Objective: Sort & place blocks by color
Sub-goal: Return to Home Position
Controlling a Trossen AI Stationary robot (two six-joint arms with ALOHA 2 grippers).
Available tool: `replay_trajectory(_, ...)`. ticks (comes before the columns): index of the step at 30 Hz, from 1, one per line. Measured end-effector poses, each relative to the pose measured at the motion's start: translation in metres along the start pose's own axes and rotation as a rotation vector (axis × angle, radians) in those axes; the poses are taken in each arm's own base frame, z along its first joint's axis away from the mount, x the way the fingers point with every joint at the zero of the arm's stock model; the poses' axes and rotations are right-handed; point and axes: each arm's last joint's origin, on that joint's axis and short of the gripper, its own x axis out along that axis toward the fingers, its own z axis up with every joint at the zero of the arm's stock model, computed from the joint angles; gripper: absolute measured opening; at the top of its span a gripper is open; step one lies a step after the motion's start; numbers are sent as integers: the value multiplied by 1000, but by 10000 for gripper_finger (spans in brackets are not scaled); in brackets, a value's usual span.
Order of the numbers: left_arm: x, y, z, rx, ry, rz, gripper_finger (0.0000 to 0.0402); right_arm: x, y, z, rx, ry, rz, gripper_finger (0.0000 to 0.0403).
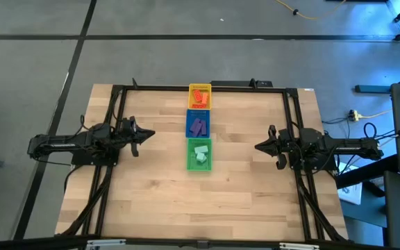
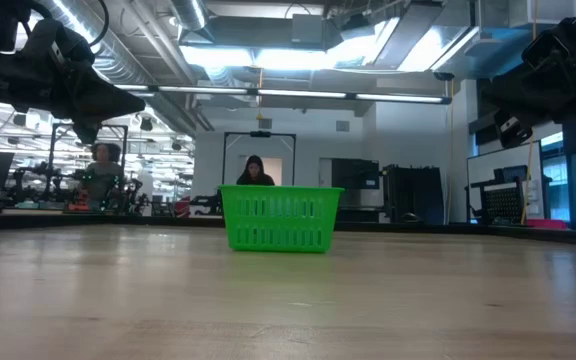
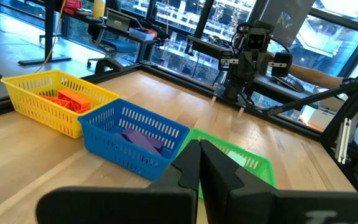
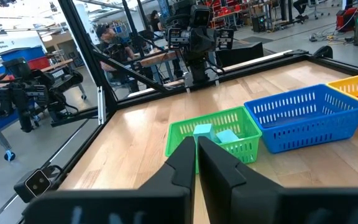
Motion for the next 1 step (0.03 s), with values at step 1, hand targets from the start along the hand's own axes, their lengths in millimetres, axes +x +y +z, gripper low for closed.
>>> replay_trajectory(1,0,0,0,0,0,0,0,0,0,0,0,0,0,22)
